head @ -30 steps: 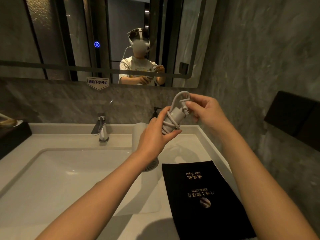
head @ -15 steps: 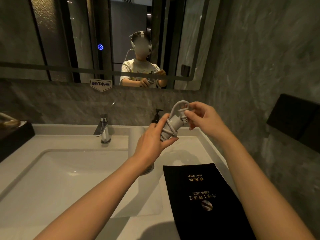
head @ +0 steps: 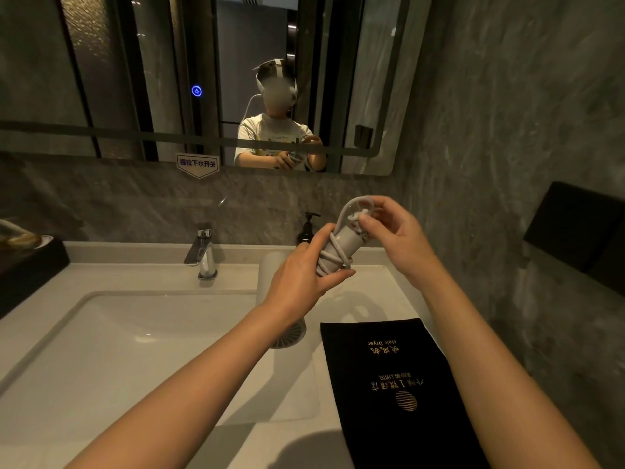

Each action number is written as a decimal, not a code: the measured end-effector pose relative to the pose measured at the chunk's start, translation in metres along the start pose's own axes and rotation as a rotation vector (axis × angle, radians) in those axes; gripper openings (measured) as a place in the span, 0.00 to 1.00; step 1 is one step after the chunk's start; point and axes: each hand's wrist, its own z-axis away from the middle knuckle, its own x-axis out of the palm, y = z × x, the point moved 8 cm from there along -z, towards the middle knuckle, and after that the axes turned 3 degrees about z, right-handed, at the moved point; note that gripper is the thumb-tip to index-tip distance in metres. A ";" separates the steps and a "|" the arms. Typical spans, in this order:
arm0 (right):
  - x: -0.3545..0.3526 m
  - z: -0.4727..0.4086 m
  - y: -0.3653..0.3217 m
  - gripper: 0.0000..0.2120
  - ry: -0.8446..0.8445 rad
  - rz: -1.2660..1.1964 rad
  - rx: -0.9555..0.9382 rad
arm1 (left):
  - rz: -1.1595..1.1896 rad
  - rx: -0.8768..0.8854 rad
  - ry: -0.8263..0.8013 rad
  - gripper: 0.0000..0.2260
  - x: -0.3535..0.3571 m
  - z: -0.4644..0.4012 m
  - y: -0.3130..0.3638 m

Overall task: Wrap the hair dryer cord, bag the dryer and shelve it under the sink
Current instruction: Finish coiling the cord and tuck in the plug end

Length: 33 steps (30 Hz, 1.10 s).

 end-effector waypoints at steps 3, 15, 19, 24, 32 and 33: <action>-0.002 -0.002 -0.001 0.08 0.031 0.037 -0.011 | -0.008 0.002 -0.015 0.34 0.001 0.001 0.000; 0.004 0.001 0.015 0.07 0.161 -0.108 0.130 | -0.157 0.039 0.057 0.33 -0.005 0.004 0.004; 0.007 0.001 0.023 0.08 0.187 -0.137 0.202 | -0.215 0.023 0.063 0.32 -0.004 0.005 0.001; 0.011 0.002 0.025 0.09 0.127 -0.149 0.196 | -0.222 0.004 0.037 0.33 -0.006 0.003 -0.006; 0.020 -0.003 0.014 0.12 0.114 0.075 0.026 | -0.052 -0.062 0.062 0.33 -0.002 -0.001 -0.007; 0.018 -0.002 0.015 0.12 0.147 0.097 0.021 | -0.049 -0.054 0.066 0.33 -0.003 -0.003 -0.005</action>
